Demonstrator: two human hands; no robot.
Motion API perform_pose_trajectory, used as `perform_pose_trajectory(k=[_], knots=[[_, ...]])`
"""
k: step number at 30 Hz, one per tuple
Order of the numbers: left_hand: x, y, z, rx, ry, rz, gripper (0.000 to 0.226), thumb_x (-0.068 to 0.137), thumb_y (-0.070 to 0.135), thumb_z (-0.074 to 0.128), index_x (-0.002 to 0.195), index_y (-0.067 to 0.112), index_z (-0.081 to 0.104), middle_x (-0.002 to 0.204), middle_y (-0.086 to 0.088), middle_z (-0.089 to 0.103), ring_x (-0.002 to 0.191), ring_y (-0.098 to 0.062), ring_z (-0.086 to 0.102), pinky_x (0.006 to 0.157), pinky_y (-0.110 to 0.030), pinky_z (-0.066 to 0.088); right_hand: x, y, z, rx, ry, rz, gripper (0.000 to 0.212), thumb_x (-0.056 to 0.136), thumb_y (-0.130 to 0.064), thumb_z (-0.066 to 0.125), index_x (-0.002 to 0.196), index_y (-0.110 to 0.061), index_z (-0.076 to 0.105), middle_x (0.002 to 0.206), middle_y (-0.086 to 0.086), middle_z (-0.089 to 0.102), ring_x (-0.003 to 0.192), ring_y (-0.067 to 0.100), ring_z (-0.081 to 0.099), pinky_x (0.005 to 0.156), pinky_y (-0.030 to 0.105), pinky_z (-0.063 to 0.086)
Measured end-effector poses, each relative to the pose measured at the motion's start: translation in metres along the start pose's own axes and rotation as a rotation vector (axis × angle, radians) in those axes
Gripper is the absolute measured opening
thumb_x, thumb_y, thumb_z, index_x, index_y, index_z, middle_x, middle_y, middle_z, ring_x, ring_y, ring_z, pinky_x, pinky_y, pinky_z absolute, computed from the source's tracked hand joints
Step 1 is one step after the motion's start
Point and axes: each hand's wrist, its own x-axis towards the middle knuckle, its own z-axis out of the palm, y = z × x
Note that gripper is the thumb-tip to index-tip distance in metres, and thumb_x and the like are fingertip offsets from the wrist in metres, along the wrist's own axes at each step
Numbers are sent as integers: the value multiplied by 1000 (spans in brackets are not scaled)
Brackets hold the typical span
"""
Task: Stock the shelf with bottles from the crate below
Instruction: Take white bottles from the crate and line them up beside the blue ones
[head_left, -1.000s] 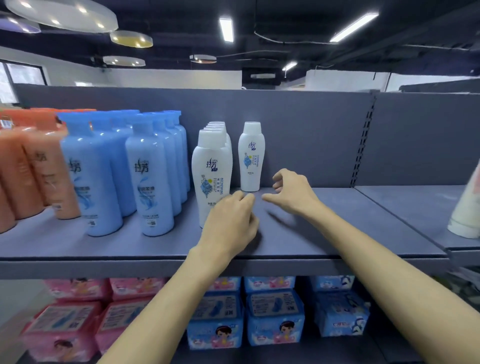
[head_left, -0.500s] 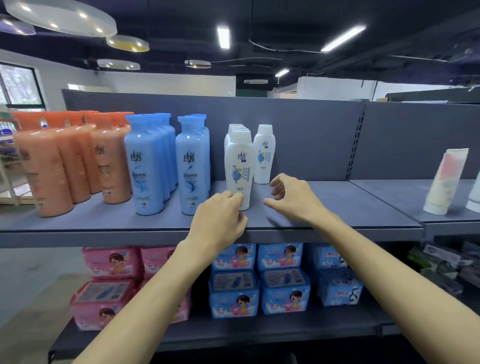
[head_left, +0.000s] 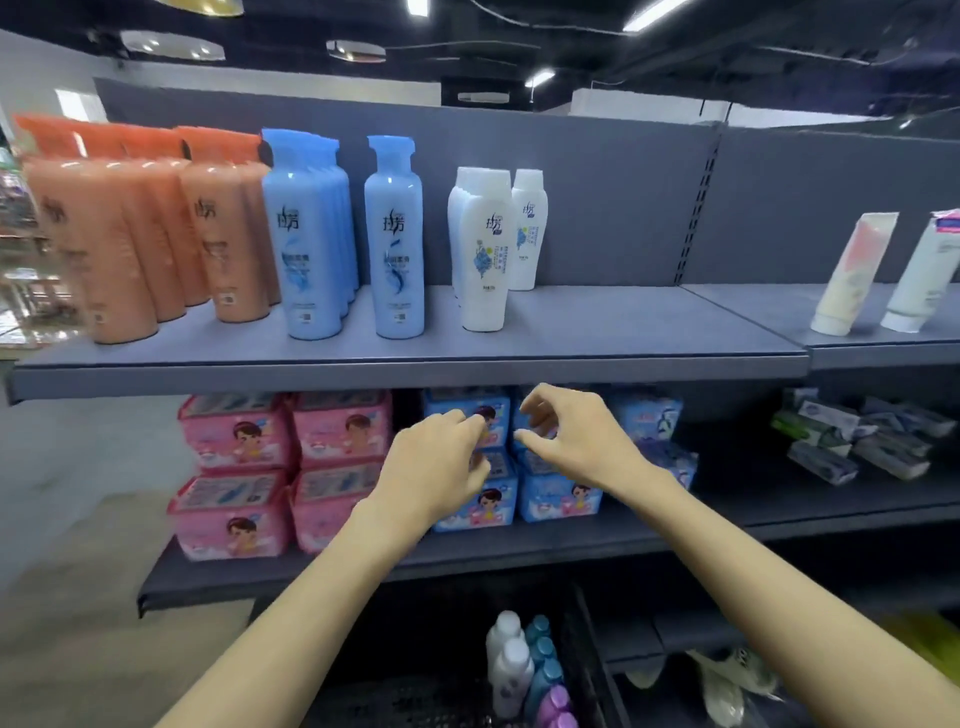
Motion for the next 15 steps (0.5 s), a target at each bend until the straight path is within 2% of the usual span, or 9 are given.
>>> perform_pose_trajectory(k=[6, 11, 15], knots=[[-41, 12, 58, -36, -158, -15, 22, 89, 34, 52, 100, 16, 53, 95, -1, 58, 92, -25, 57, 68, -36, 44, -45, 28, 54, 1, -141, 104, 25, 87, -29, 72, 106, -15, 63, 92, -2, 68, 83, 11, 63, 80, 28, 53], [-71, 18, 104, -78, -271, -50, 15, 87, 31, 51, 88, 16, 47, 87, 0, 55, 82, -25, 55, 62, -34, 43, -78, 55, 97, 23, -268, 222, 25, 88, -31, 72, 106, -19, 60, 92, -5, 64, 85, 12, 63, 79, 29, 53], [-98, 21, 149, -121, -389, -129, 15, 85, 28, 50, 88, 13, 52, 87, -2, 57, 82, -27, 56, 62, -35, 42, -101, 81, 137, 5, -392, 308, 25, 85, -29, 73, 104, -17, 60, 91, -3, 64, 84, 16, 62, 76, 32, 52]])
